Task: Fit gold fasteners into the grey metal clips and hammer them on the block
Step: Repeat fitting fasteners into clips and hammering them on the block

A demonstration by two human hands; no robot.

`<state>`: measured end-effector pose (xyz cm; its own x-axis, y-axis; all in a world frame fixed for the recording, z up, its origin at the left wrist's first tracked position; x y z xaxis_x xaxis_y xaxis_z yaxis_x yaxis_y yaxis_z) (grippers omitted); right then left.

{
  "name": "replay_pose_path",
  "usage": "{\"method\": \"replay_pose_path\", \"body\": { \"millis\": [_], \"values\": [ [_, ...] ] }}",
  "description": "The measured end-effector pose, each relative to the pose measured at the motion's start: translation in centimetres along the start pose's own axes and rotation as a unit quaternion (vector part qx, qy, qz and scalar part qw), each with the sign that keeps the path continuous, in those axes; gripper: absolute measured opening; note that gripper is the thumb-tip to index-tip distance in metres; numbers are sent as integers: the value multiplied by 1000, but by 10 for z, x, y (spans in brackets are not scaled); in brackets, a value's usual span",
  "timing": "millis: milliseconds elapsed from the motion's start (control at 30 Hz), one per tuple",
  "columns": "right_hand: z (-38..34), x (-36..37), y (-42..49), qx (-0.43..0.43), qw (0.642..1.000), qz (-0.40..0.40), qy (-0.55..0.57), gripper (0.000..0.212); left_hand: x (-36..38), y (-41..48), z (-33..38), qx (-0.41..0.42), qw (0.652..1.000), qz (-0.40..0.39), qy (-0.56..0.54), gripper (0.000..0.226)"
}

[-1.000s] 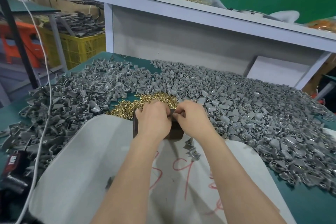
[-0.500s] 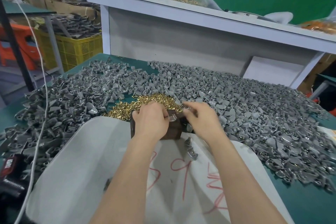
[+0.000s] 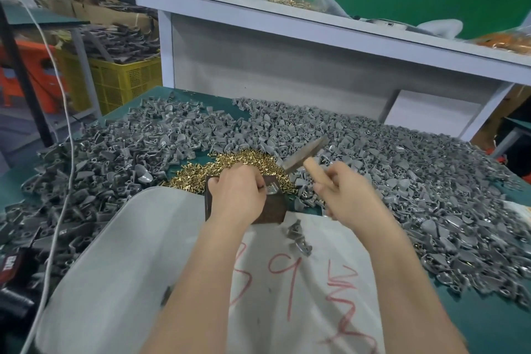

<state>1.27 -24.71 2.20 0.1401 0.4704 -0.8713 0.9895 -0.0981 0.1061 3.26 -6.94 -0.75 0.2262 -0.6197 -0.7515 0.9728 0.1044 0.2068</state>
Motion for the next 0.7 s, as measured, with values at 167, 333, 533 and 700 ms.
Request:
{"method": "replay_pose_path", "body": {
  "millis": [167, 333, 533, 700],
  "values": [
    [-28, -18, -25, -138, 978, 157, 6, 49, 0, 2, 0, -8, 1000, 1, -7, 16],
    [-26, 0, -30, -140, 983, 86, -77, 46, 1, 2, 0, -1, 1000, 4, -2, 11],
    [-29, -3, -33, -165, 977, 108, -85, 48, 3, 4, 0, -6, 1000, 7, -5, 11],
    [-30, -11, -36, -136, 967, 208, -56, 49, 4, 5, -2, -8, 1000, 8, -11, 10]
  ]
}}
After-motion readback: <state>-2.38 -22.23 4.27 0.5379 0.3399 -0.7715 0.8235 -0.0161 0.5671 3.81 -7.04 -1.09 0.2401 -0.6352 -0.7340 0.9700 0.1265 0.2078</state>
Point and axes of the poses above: each hand's wrist, its own y-axis towards the middle knuckle, its own x-axis out of the palm, z = x × y, the point moved 3 cm from there along y, towards the middle knuckle, and after that the axes turned 3 degrees about -y, right-handed, at the moved point
